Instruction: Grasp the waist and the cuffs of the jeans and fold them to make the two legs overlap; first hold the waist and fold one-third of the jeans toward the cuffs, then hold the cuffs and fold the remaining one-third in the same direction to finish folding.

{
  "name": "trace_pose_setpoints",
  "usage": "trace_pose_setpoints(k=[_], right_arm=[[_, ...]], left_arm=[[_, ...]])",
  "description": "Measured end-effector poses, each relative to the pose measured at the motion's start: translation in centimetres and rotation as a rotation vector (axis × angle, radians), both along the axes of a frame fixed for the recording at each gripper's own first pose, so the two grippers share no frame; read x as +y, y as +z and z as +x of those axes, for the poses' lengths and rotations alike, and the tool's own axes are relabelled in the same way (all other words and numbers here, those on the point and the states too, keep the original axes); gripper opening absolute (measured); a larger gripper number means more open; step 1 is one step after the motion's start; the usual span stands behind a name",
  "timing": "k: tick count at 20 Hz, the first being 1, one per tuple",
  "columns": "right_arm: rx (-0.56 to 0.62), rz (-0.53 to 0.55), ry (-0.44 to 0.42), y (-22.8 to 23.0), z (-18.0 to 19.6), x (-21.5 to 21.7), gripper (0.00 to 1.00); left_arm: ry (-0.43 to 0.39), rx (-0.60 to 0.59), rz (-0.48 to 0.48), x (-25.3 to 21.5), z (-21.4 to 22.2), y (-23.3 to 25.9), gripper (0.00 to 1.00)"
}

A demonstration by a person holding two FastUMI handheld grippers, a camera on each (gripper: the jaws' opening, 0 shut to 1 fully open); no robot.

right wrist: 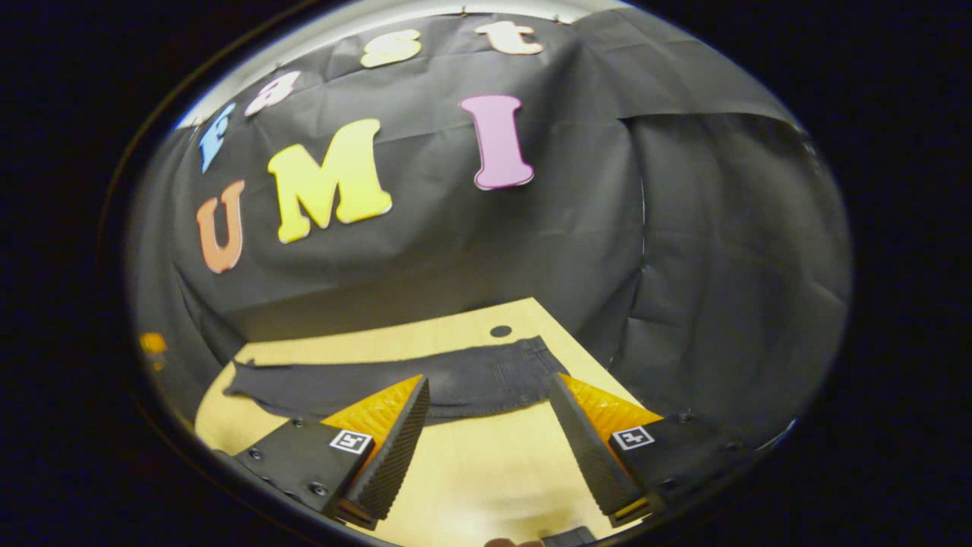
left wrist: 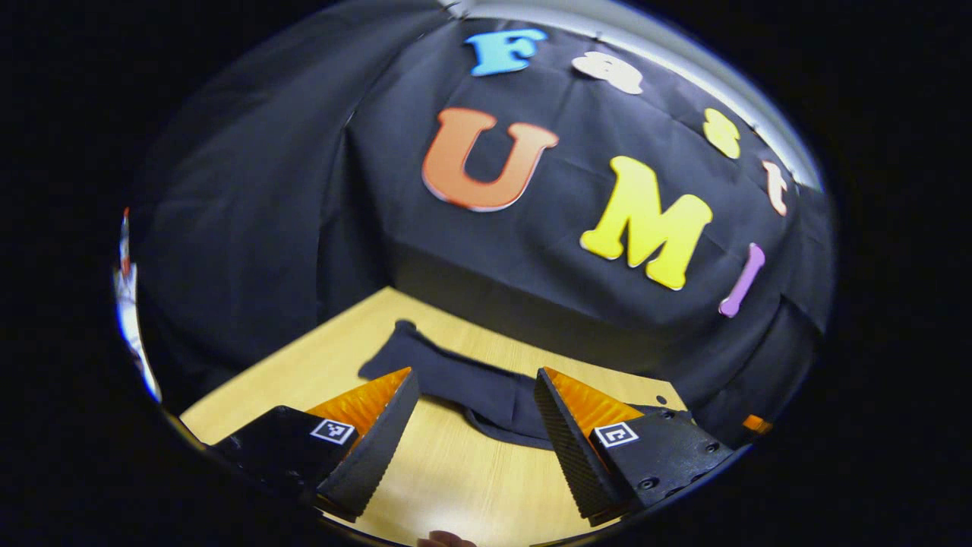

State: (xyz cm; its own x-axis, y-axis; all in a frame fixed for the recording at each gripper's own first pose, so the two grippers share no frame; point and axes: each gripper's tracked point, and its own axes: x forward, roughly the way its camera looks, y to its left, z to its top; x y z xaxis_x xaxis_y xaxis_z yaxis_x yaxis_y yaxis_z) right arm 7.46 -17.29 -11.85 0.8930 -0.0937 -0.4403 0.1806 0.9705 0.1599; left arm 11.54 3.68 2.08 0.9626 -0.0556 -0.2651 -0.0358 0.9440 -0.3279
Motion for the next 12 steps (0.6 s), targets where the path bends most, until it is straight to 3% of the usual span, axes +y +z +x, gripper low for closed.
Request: trace_pose_setpoints(k=[3, 5, 7, 8, 9, 10, 12], right_arm=[[0.102, 0.121, -0.042, -4.6, 1.9, -1.1, 0.98], [0.157, 0.295, -0.155, -8.0, 3.6, -3.1, 0.99], [0.186, 0.495, -0.286, -10.6, 5.4, -4.9, 0.99], [0.197, 0.566, -0.341, -11.8, 6.0, -6.2, 0.99], [0.202, 0.62, -0.38, -12.6, 6.4, -7.2, 0.98], [0.211, 0.66, -0.407, -13.1, 6.3, -7.9, 0.98], [0.237, 0.728, -0.449, -13.6, 5.8, -8.6, 0.98]], left_arm=[[0.043, -0.143, 0.211, -1.0, -2.6, 4.3, 0.98], [0.036, -0.233, 0.371, -2.3, -3.0, 6.8, 1.0], [0.007, -0.28, 0.491, -3.5, -3.0, 8.0, 0.94], [-0.007, -0.278, 0.519, -4.0, -2.8, 7.7, 0.98], [-0.013, -0.271, 0.516, -4.5, -3.0, 7.5, 0.94], [-0.016, -0.254, 0.487, -5.3, -3.3, 7.2, 0.98], [-0.011, -0.225, 0.423, -6.0, -4.3, 6.8, 0.98]])
